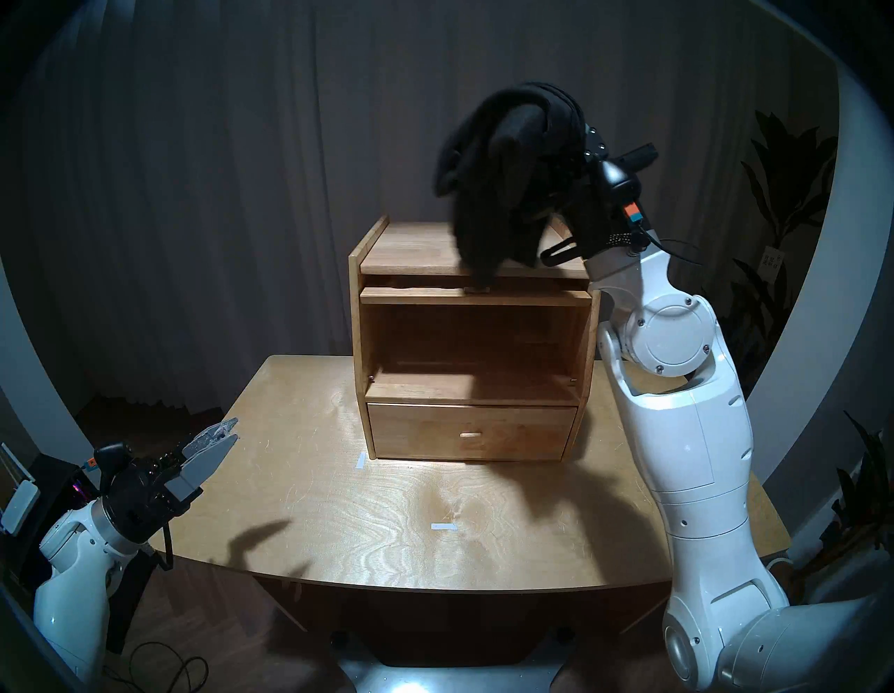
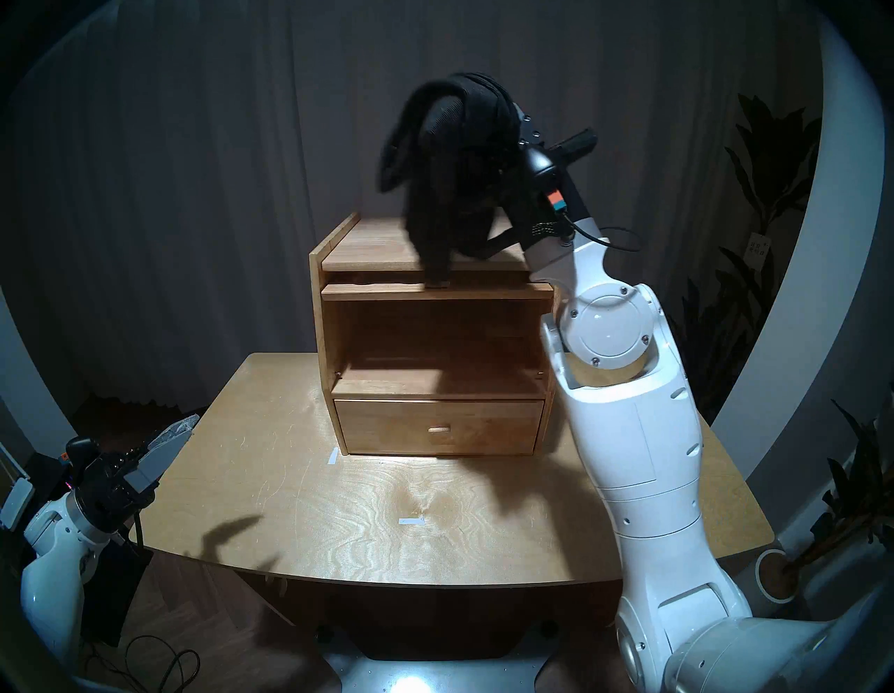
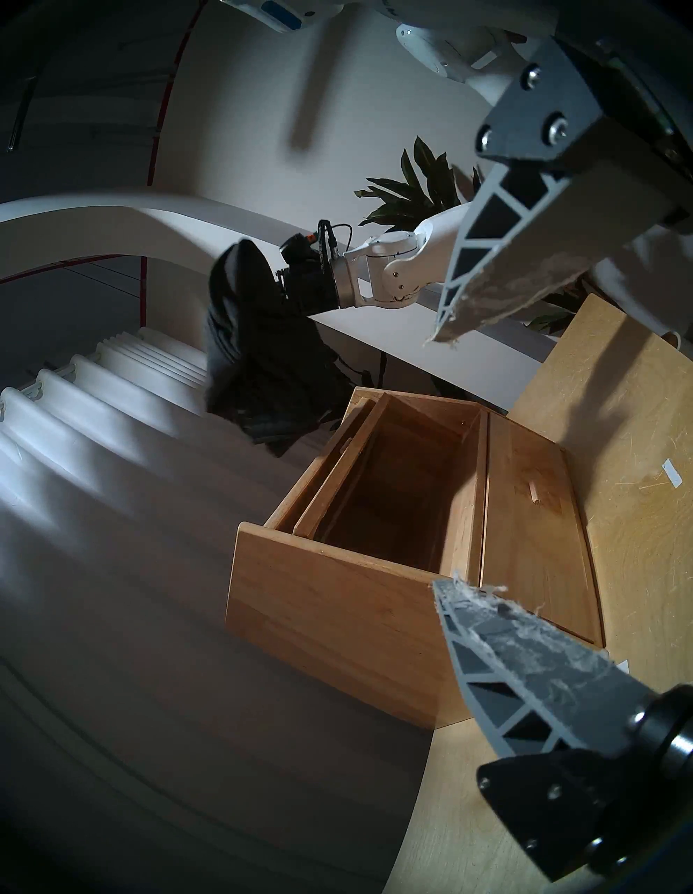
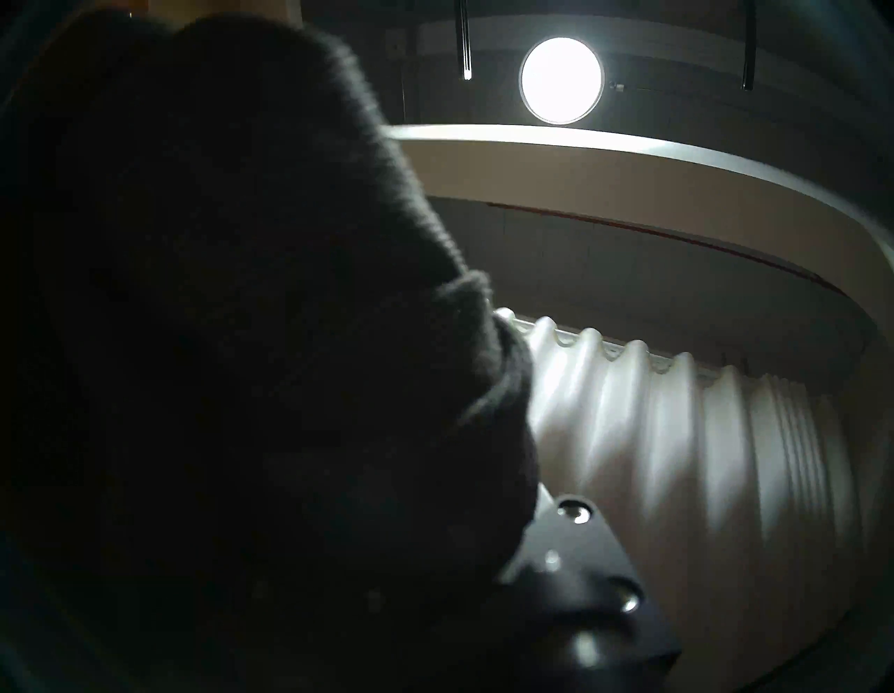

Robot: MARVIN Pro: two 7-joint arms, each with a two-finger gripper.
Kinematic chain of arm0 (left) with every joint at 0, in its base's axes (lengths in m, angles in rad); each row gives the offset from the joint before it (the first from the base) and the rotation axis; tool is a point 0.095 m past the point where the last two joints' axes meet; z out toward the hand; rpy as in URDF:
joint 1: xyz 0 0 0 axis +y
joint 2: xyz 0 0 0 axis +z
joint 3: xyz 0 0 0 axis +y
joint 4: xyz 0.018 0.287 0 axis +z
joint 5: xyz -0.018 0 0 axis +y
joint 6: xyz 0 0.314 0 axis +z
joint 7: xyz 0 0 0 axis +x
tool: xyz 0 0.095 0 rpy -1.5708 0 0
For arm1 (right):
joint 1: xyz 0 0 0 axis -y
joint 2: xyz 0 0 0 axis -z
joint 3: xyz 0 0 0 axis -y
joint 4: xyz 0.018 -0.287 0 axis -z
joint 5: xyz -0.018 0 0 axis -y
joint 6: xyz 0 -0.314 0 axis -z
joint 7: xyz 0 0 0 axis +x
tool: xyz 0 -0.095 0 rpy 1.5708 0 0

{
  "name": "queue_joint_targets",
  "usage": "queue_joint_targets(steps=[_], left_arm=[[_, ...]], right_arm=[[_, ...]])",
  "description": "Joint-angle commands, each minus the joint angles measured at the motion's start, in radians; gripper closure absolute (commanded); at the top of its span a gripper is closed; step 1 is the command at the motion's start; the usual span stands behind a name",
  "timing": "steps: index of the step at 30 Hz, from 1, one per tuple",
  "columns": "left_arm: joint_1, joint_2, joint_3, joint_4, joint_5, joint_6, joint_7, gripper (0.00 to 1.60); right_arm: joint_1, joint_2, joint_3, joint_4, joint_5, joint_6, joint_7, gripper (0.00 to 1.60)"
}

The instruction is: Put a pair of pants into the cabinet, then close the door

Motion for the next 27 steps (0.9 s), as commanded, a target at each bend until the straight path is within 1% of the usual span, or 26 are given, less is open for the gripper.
queue_joint_targets(steps=[1,2,3,5,7,8,9,10,11,12,13,16,17,18,19,20,21,22,23,24,25,26,27], left_arm=[[-0.01,0.004,-0.005,-0.006,-0.006,-0.005,-0.015,0.0],[-0.01,0.004,-0.005,-0.006,-0.006,-0.005,-0.016,0.0],[-0.011,0.004,-0.005,-0.006,-0.006,-0.006,-0.019,0.0],[-0.012,0.005,-0.005,-0.004,-0.007,-0.008,-0.024,0.0],[-0.013,0.005,-0.005,-0.002,-0.008,-0.01,-0.031,0.0],[-0.013,0.005,-0.005,-0.002,-0.008,-0.01,-0.031,0.0],[-0.014,0.005,-0.005,-0.001,-0.008,-0.011,-0.035,0.0],[-0.016,0.006,-0.004,0.002,-0.009,-0.013,-0.042,0.0],[-0.016,0.006,-0.004,0.003,-0.009,-0.014,-0.044,0.0],[-0.016,0.006,-0.004,0.003,-0.009,-0.014,-0.044,0.0],[-0.018,0.007,-0.003,0.006,-0.009,-0.016,-0.051,0.0],[-0.019,0.008,-0.003,0.009,-0.009,-0.018,-0.057,0.0],[-0.019,0.008,-0.003,0.009,-0.009,-0.018,-0.057,0.0],[-0.021,0.009,-0.002,0.012,-0.01,-0.021,-0.064,0.0],[-0.022,0.009,-0.001,0.013,-0.01,-0.021,-0.067,0.0],[-0.023,0.01,-0.001,0.015,-0.01,-0.023,-0.071,0.0],[-0.023,0.01,-0.001,0.015,-0.01,-0.023,-0.071,0.0],[-0.025,0.01,0.0,0.018,-0.01,-0.024,-0.076,0.0],[-0.025,0.01,0.0,0.018,-0.01,-0.024,-0.076,0.0],[-0.026,0.011,0.001,0.02,-0.01,-0.025,-0.08,0.0],[-0.026,0.011,0.001,0.02,-0.01,-0.025,-0.08,0.0],[-0.026,0.011,0.001,0.021,-0.01,-0.026,-0.082,0.0],[-0.027,0.012,0.002,0.023,-0.01,-0.027,-0.085,0.0]], right_arm=[[-0.113,-0.113,-0.148,0.001,0.096,0.023,0.01,1.6],[-0.117,-0.117,-0.159,0.018,0.107,0.029,0.013,1.6],[-0.141,-0.132,-0.192,0.036,0.123,0.039,0.0,1.6],[-0.157,-0.128,-0.213,0.068,0.153,0.053,-0.025,1.6],[-0.188,-0.141,-0.204,0.091,0.189,0.061,-0.062,1.6],[-0.188,-0.141,-0.204,0.091,0.189,0.061,-0.062,1.6],[-0.197,-0.144,-0.204,0.101,0.212,0.063,-0.084,1.6],[-0.214,-0.138,-0.202,0.108,0.253,0.059,-0.104,1.6],[-0.236,-0.143,-0.2,0.107,0.259,0.055,-0.127,1.6],[-0.236,-0.143,-0.2,0.107,0.259,0.055,-0.127,1.6],[-0.27,-0.135,-0.204,0.112,0.294,0.049,-0.163,1.6],[-0.306,-0.127,-0.196,0.125,0.324,0.03,-0.211,1.6],[-0.306,-0.127,-0.196,0.125,0.324,0.03,-0.211,1.6],[-0.348,-0.123,-0.185,0.11,0.339,0.006,-0.263,1.6],[-0.341,-0.119,-0.18,0.122,0.346,-0.003,-0.26,1.6],[-0.369,-0.114,-0.181,0.107,0.355,-0.013,-0.293,1.6],[-0.369,-0.114,-0.181,0.107,0.355,-0.013,-0.293,1.6],[-0.394,-0.105,-0.189,0.105,0.357,-0.025,-0.325,1.6],[-0.394,-0.105,-0.189,0.105,0.357,-0.025,-0.325,1.6],[-0.417,-0.09,-0.213,0.11,0.364,-0.03,-0.358,1.6],[-0.417,-0.09,-0.213,0.11,0.364,-0.03,-0.358,1.6],[-0.418,-0.084,-0.221,0.121,0.38,-0.027,-0.368,1.6],[-0.452,-0.071,-0.226,0.112,0.379,-0.049,-0.411,1.6]])
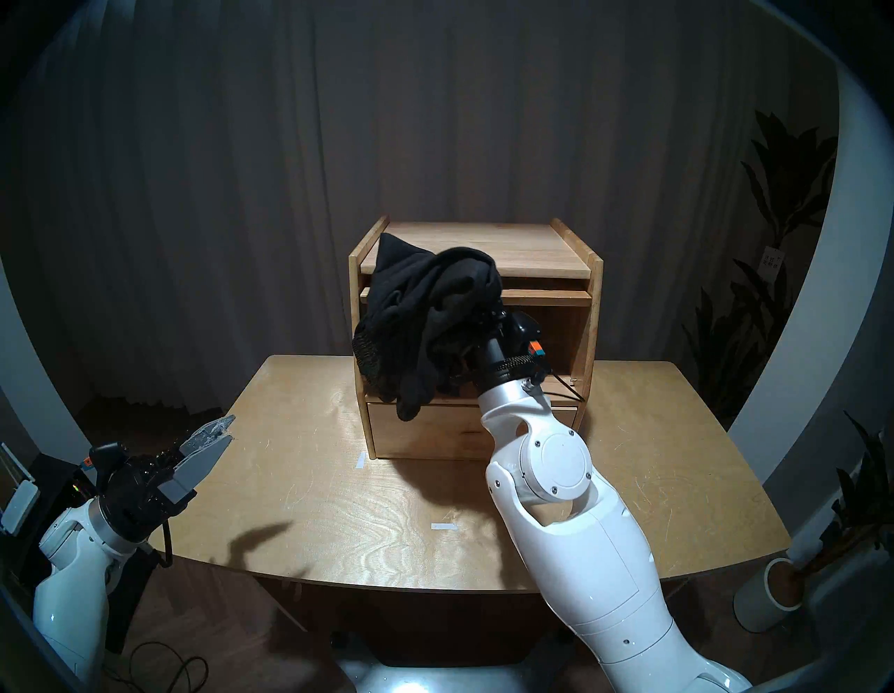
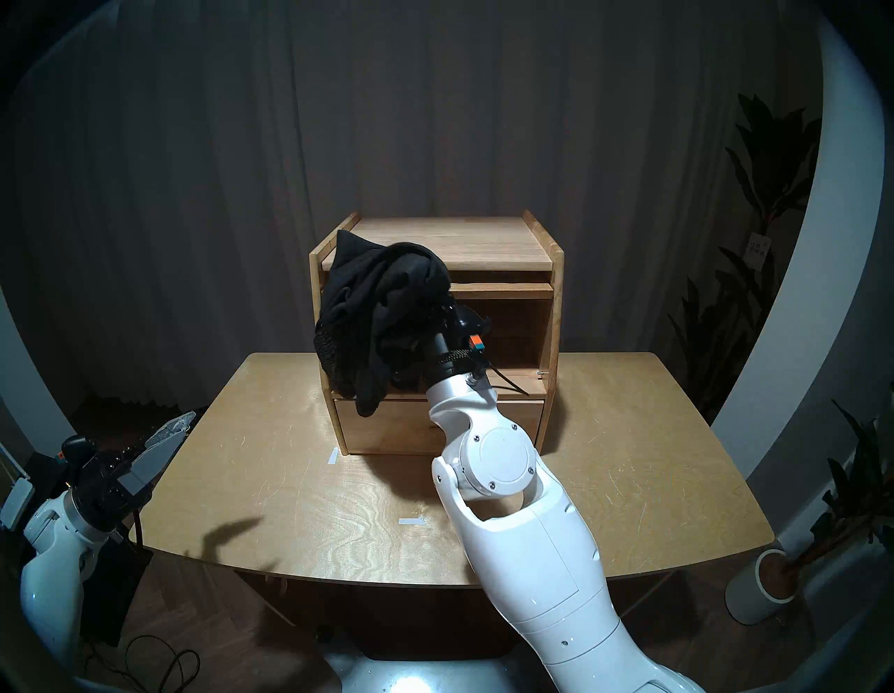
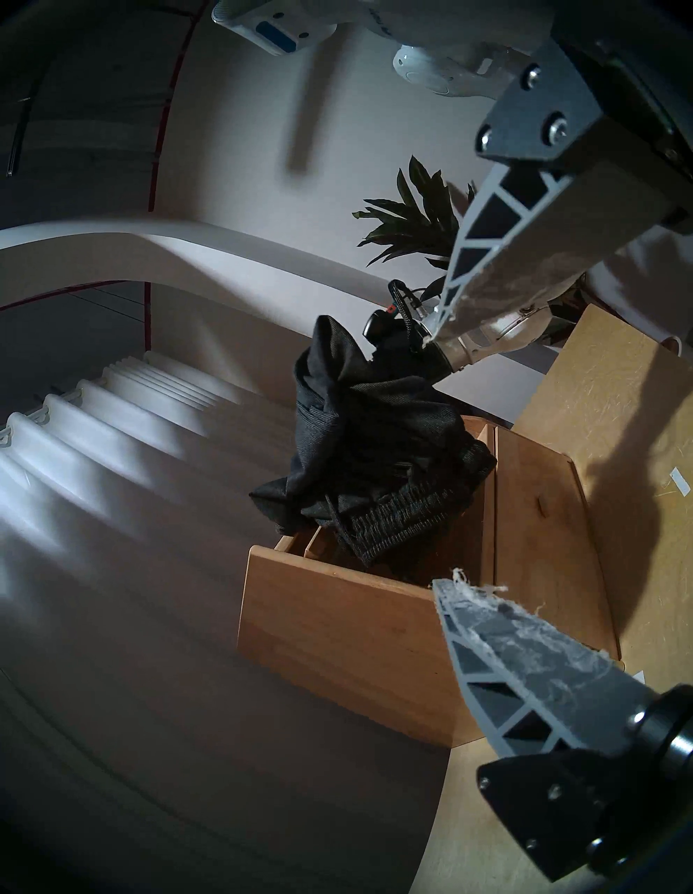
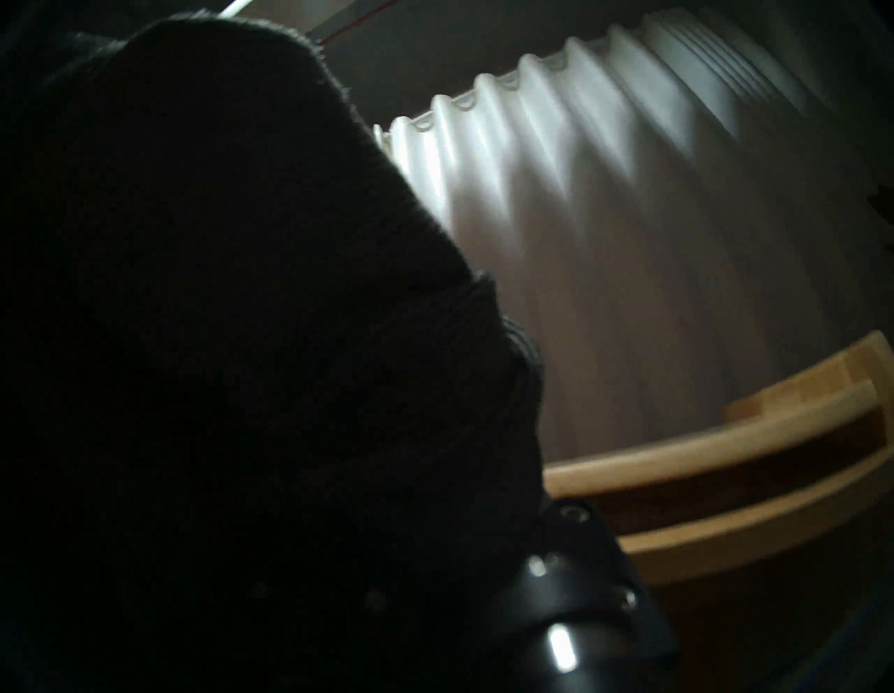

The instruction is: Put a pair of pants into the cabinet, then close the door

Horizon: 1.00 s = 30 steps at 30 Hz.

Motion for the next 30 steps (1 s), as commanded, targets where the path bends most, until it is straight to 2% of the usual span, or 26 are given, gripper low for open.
queue_joint_targets(steps=[1,4,7,9,12,18,22,23,25,30], left_arm=[[-0.012,0.007,0.001,0.002,-0.006,-0.005,-0.022,0.0],[-0.013,0.008,0.002,0.005,-0.006,-0.006,-0.028,0.0],[-0.016,0.009,0.003,0.009,-0.006,-0.007,-0.035,0.0],[-0.017,0.009,0.003,0.01,-0.006,-0.008,-0.036,0.0],[-0.016,0.008,0.003,0.009,-0.005,-0.008,-0.034,0.0],[-0.016,0.008,0.003,0.009,-0.004,-0.009,-0.033,0.0],[-0.016,0.008,0.003,0.01,-0.004,-0.01,-0.033,0.0],[-0.016,0.008,0.003,0.01,-0.004,-0.01,-0.033,0.0],[-0.016,0.008,0.004,0.01,-0.003,-0.01,-0.034,0.0],[-0.017,0.009,0.004,0.01,-0.004,-0.011,-0.035,0.0]], right_arm=[[-0.118,0.037,-0.03,-0.04,0.024,-0.064,-0.124,1.6],[-0.123,0.043,-0.03,-0.045,0.019,-0.086,-0.142,1.6],[-0.112,0.039,-0.042,-0.041,-0.03,-0.092,-0.222,1.6],[-0.097,0.026,-0.037,-0.029,-0.051,-0.093,-0.238,1.6],[-0.014,0.008,-0.01,-0.001,-0.052,-0.073,-0.216,1.6],[0.018,-0.038,0.034,-0.019,-0.085,-0.018,-0.169,1.6],[0.062,-0.077,0.047,0.067,-0.106,0.072,-0.113,1.6],[0.062,-0.077,0.047,0.067,-0.106,0.072,-0.113,1.6],[0.1,-0.071,0.038,0.158,-0.128,0.125,-0.076,1.6],[0.135,-0.056,0.028,0.253,-0.163,0.21,-0.018,1.6]])
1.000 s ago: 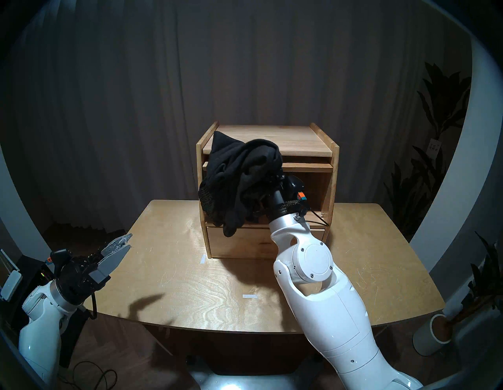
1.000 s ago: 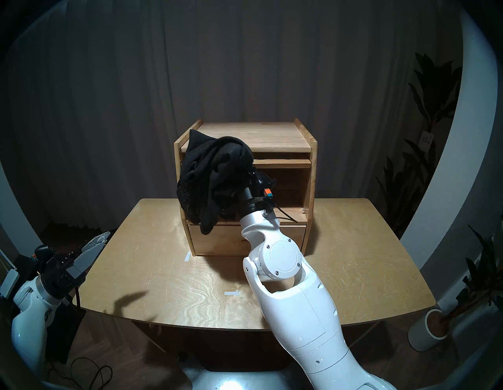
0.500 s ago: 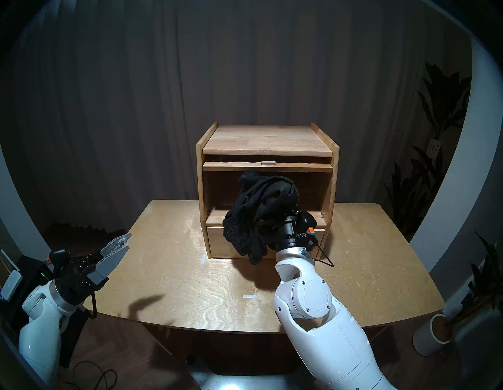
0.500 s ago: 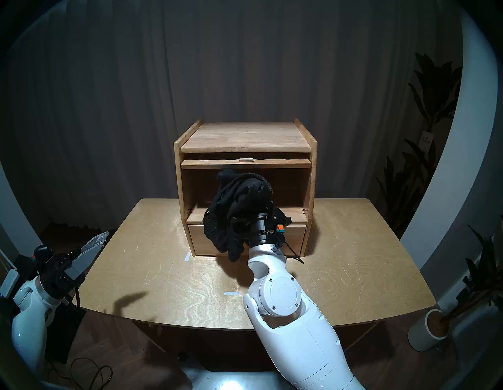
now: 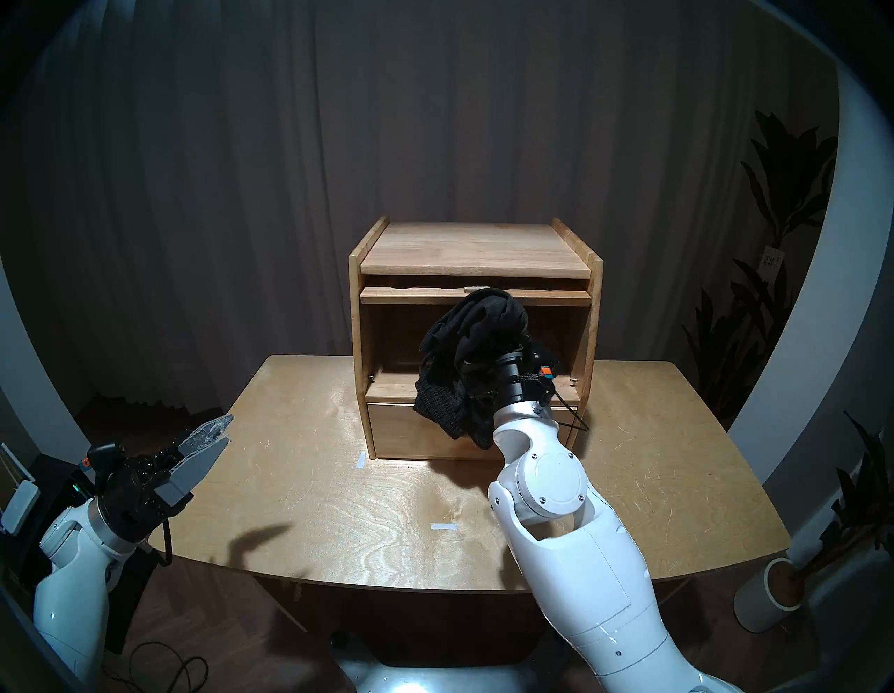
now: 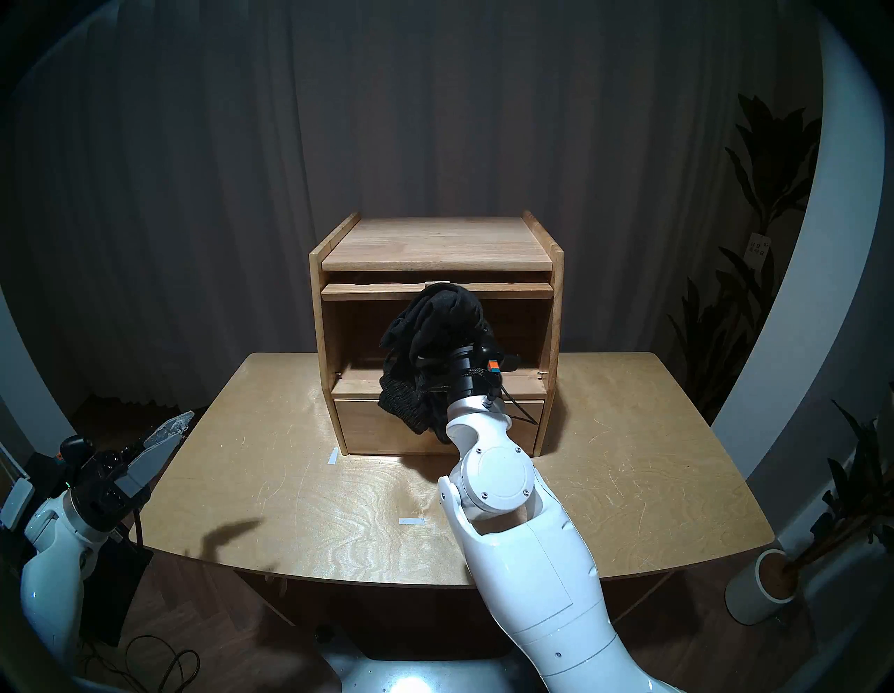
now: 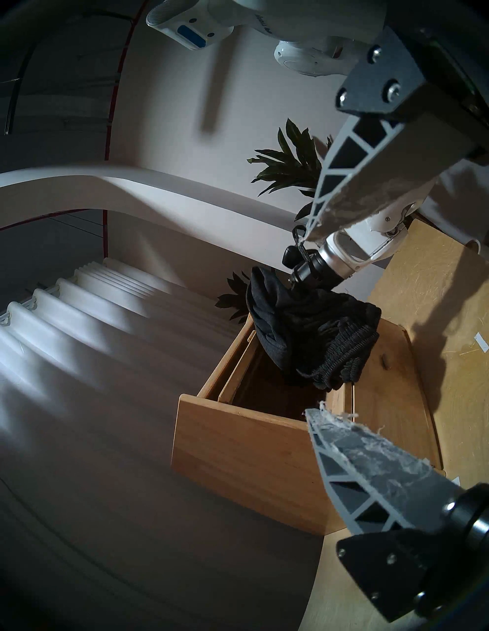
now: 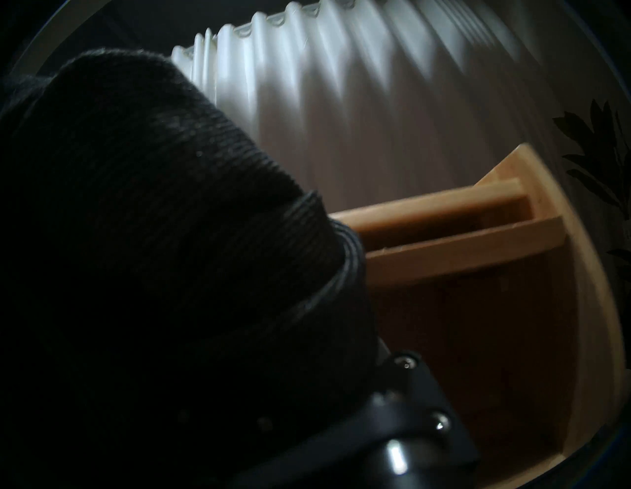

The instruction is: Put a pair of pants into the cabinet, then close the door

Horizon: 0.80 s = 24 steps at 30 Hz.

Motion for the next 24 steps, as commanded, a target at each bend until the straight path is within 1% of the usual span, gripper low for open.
queue_joint_targets(steps=[1,3,5,6,9,10,11,12,13,14,15,16,17,18,19,20,21,22,24], left_arm=[[-0.006,0.004,-0.001,-0.006,-0.004,0.001,-0.005,0.0],[-0.006,0.004,-0.001,-0.006,-0.004,0.001,-0.006,0.0],[-0.006,0.004,-0.001,-0.006,-0.004,0.001,-0.006,0.0],[-0.006,0.004,-0.001,-0.006,-0.004,0.001,-0.007,0.0],[-0.006,0.004,-0.001,-0.005,-0.004,0.0,-0.006,0.0],[-0.006,0.004,-0.001,-0.005,-0.003,0.0,-0.006,0.0],[-0.006,0.004,-0.001,-0.005,-0.003,0.0,-0.006,0.0],[-0.006,0.004,-0.001,-0.005,-0.003,0.0,-0.006,0.0],[-0.006,0.004,-0.001,-0.005,-0.003,-0.001,-0.005,0.0],[-0.006,0.004,-0.001,-0.005,-0.003,-0.001,-0.005,0.0],[-0.006,0.004,0.0,-0.005,-0.003,-0.001,-0.005,0.0],[-0.006,0.004,0.0,-0.005,-0.003,-0.001,-0.006,0.0],[-0.006,0.004,0.0,-0.005,-0.003,-0.001,-0.006,0.0],[-0.006,0.004,0.0,-0.005,-0.004,-0.001,-0.006,0.0],[-0.006,0.004,0.0,-0.005,-0.004,-0.001,-0.006,0.0],[-0.006,0.005,0.0,-0.005,-0.004,-0.001,-0.007,0.0],[-0.006,0.005,0.0,-0.005,-0.004,0.0,-0.007,0.0],[-0.006,0.005,0.0,-0.005,-0.005,0.0,-0.008,0.0],[-0.006,0.005,0.0,-0.005,-0.005,0.0,-0.008,0.0]], right_arm=[[0.099,-0.018,-0.015,0.102,-0.049,0.088,0.077,1.6],[0.133,-0.032,-0.005,0.161,-0.056,0.102,0.102,1.6],[0.145,-0.053,0.025,0.181,-0.074,0.112,0.131,1.6],[0.157,-0.069,0.045,0.179,-0.056,0.137,0.139,1.6],[0.183,-0.081,0.08,0.153,-0.045,0.18,0.141,1.6],[0.207,-0.072,0.087,0.152,-0.051,0.197,0.148,1.6],[0.199,-0.077,0.101,0.131,-0.06,0.214,0.149,1.6],[0.219,-0.074,0.111,0.131,-0.054,0.241,0.152,1.6],[0.232,-0.067,0.13,0.121,-0.069,0.275,0.162,1.6],[0.232,-0.067,0.13,0.121,-0.069,0.275,0.162,1.6],[0.244,-0.063,0.137,0.123,-0.072,0.3,0.17,1.6],[0.268,-0.053,0.141,0.136,-0.083,0.334,0.175,1.6],[0.273,-0.038,0.146,0.146,-0.111,0.361,0.193,1.6],[0.282,-0.036,0.15,0.158,-0.115,0.38,0.202,1.6],[0.282,-0.036,0.15,0.158,-0.115,0.38,0.202,1.6],[0.304,-0.031,0.149,0.183,-0.123,0.418,0.214,1.6],[0.288,-0.037,0.158,0.185,-0.136,0.411,0.224,1.6],[0.322,-0.034,0.153,0.217,-0.143,0.454,0.224,1.6],[0.333,-0.051,0.165,0.251,-0.155,0.456,0.229,1.6]])
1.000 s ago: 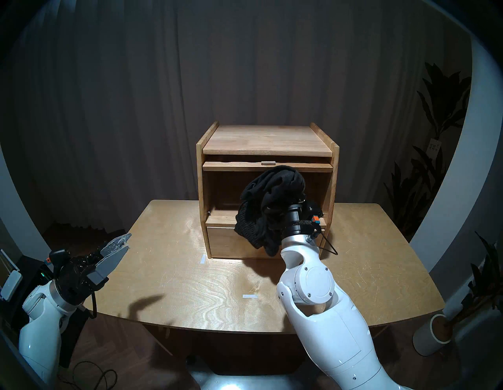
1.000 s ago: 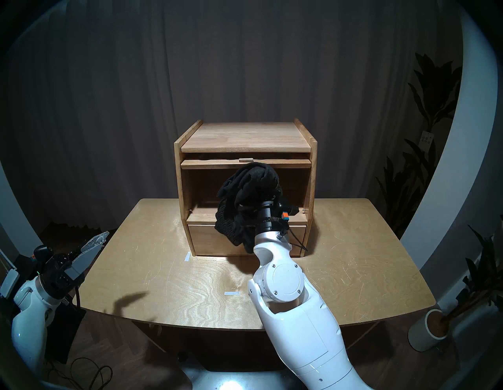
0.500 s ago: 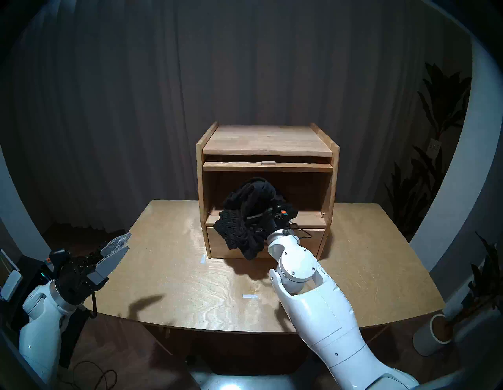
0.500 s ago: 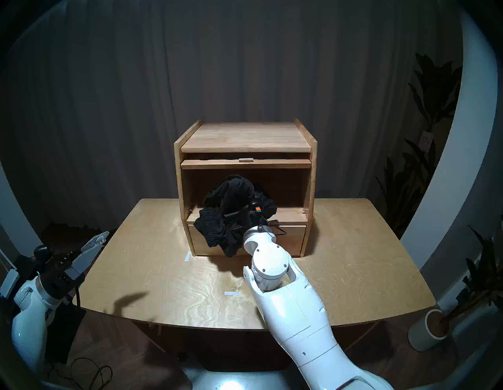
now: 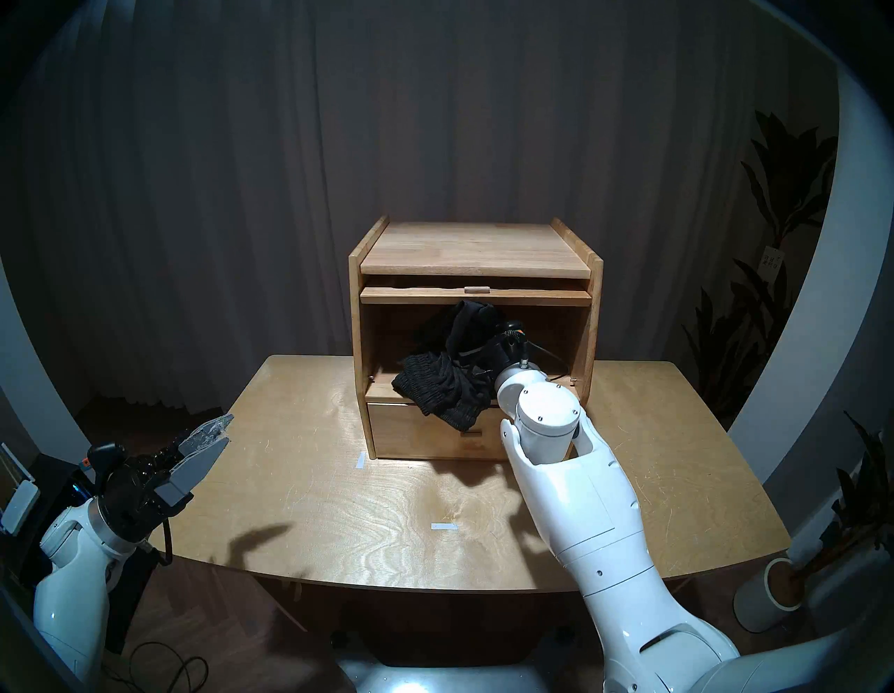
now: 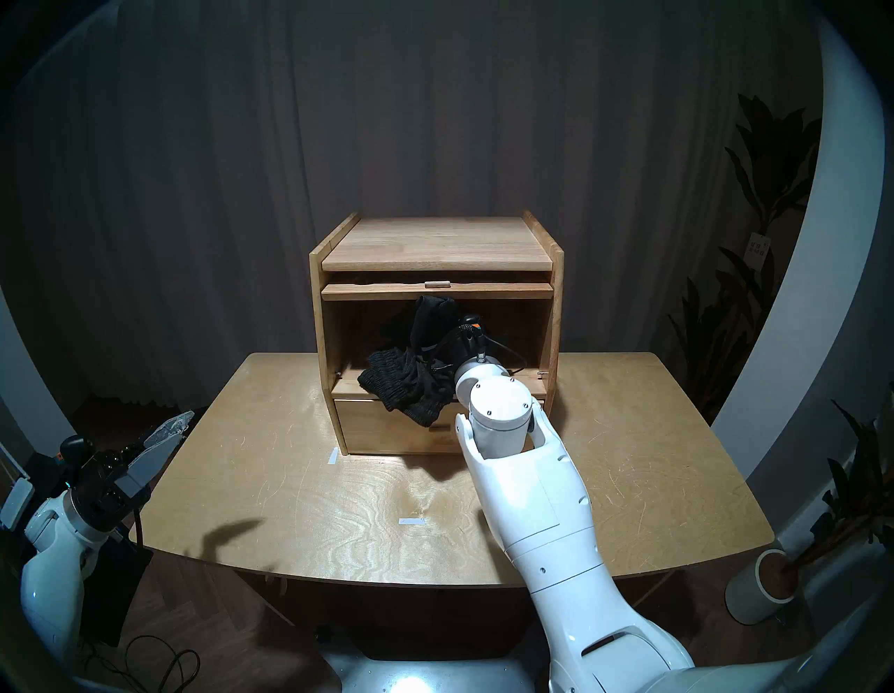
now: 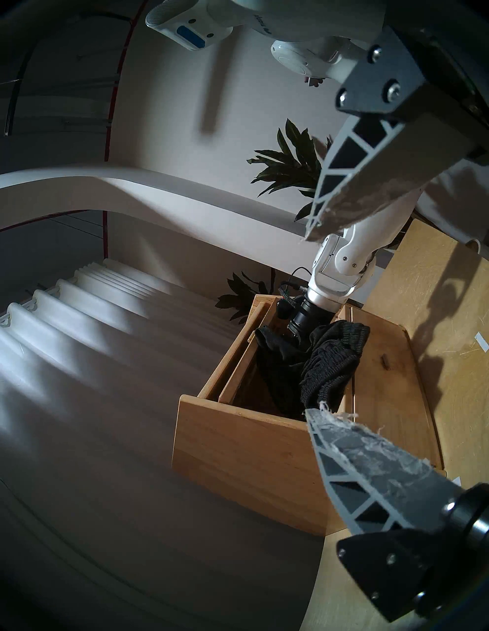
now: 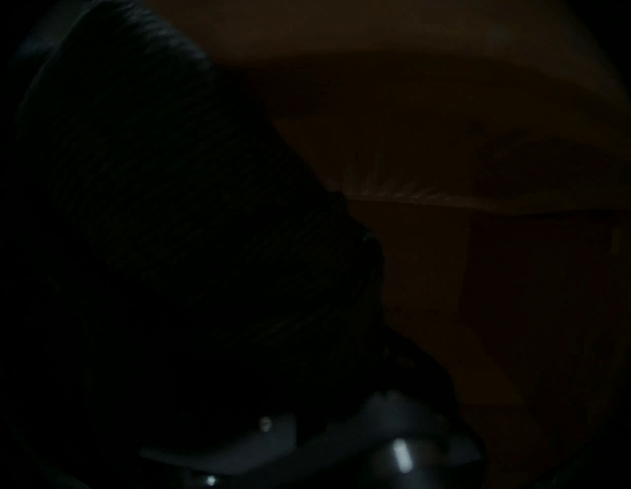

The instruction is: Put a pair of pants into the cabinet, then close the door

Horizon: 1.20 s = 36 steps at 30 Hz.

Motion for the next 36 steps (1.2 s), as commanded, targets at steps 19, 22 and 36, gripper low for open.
queue_joint_targets(steps=[19,22,36], left_arm=[[-0.005,0.004,-0.001,-0.005,-0.005,0.002,-0.007,0.0],[-0.005,0.004,-0.001,-0.005,-0.004,0.001,-0.007,0.0],[-0.005,0.005,0.0,-0.004,-0.004,0.001,-0.007,0.0]], right_arm=[[-0.024,-0.021,0.006,0.008,-0.024,0.069,0.018,0.0],[-0.044,-0.004,-0.018,-0.021,-0.009,0.1,0.024,0.0],[-0.194,0.06,0.003,-0.231,-0.025,0.067,-0.04,1.44]])
